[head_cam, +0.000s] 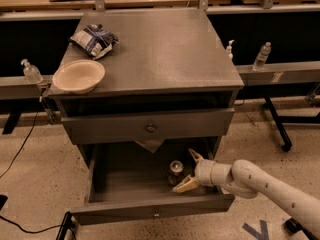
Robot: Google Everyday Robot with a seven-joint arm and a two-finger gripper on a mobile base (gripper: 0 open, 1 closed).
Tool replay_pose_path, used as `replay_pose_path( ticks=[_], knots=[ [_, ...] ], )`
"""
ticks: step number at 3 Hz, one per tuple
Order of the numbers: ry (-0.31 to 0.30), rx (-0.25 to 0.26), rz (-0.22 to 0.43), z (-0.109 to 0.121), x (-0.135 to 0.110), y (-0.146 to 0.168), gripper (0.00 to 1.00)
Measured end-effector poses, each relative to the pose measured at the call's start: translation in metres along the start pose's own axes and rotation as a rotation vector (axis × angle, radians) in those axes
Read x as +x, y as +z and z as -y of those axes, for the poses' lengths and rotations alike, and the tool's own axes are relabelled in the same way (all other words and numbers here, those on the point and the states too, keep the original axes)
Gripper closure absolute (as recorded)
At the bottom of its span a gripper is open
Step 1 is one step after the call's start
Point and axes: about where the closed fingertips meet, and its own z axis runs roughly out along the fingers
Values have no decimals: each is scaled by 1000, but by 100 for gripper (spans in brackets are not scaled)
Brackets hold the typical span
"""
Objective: Pick orange can from middle drawer and place on counter
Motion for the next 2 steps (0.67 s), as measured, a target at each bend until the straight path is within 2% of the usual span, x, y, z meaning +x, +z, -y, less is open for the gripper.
replay_pose_path(
  ticks=[1, 2],
  knots=[
    [20, -11, -3, -3, 3, 6, 0],
    [49, -31, -1, -8, 11, 18, 20]
  ],
)
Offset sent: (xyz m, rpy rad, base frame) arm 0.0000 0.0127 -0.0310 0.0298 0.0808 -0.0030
